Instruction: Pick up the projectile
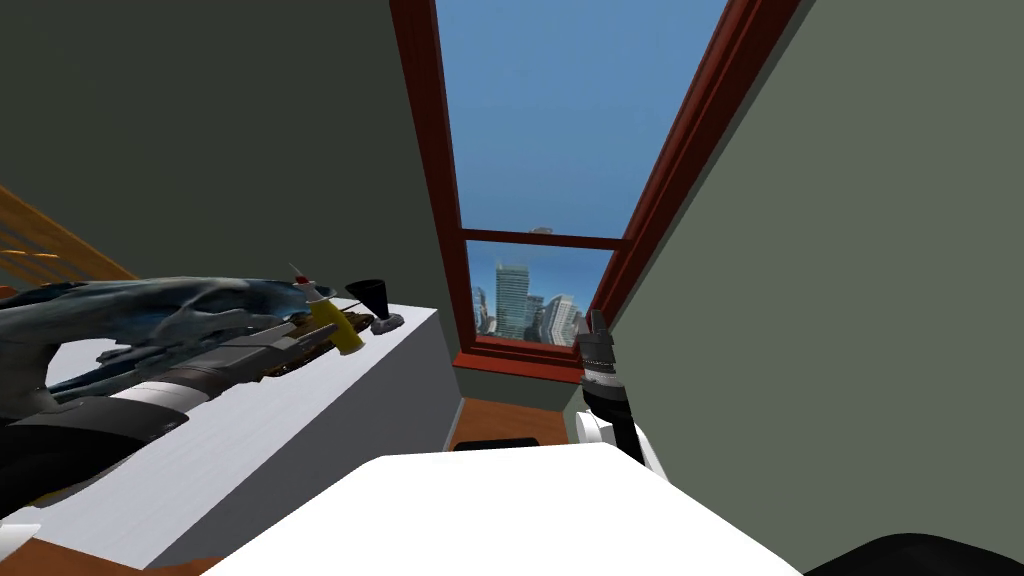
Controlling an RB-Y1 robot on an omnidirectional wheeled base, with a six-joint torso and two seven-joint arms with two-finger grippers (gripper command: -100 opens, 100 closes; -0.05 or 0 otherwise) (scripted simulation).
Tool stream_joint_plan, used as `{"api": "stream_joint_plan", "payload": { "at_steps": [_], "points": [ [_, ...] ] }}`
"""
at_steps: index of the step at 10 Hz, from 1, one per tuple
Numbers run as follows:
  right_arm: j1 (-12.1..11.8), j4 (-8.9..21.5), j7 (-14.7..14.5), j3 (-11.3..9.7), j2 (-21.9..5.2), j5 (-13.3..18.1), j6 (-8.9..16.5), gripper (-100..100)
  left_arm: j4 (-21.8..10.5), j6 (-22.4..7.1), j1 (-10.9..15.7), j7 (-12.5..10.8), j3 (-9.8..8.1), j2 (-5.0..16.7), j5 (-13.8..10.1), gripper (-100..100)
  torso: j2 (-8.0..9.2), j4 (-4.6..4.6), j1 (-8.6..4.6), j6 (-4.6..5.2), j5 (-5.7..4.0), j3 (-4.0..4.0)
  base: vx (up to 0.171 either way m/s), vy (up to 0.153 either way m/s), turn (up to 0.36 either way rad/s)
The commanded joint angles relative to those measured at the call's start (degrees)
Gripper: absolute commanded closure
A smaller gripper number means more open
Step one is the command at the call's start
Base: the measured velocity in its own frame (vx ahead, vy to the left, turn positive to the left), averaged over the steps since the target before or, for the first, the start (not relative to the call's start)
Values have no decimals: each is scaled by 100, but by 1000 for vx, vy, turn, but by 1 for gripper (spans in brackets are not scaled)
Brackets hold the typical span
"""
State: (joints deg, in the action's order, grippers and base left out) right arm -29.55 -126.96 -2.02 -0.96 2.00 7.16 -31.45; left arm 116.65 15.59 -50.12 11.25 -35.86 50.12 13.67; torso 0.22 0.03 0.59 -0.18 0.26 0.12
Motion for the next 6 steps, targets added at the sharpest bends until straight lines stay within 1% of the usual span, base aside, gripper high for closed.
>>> {"api": "stream_joint_plan", "payload": {
  "at_steps": [1,2,3,4,6],
  "points": [
    [0,0,0,0,0,0,0,0,-286,16,269,5,27,-15,6,-100,0,0,0,0,0,0,8,-8,1],
    [0,0,0,0,0,0,0,0,-446,64,447,14,306,135,82,-100,-18,-4,-2,1,0,-11,-120,-22,-142],
    [2,0,0,-1,0,0,0,0,-641,64,635,14,467,135,82,-100,11,-1,-7,6,-1,3,-165,-20,-93],
    [1,0,0,0,0,0,0,0,-819,64,823,14,582,135,82,-100,29,5,-7,1,-1,15,-93,-6,-16],
    [0,0,0,0,0,0,0,0,-1097,64,1159,14,582,135,82,-100,-3,-1,3,0,0,-2,-10,9,3]
  ]
}}
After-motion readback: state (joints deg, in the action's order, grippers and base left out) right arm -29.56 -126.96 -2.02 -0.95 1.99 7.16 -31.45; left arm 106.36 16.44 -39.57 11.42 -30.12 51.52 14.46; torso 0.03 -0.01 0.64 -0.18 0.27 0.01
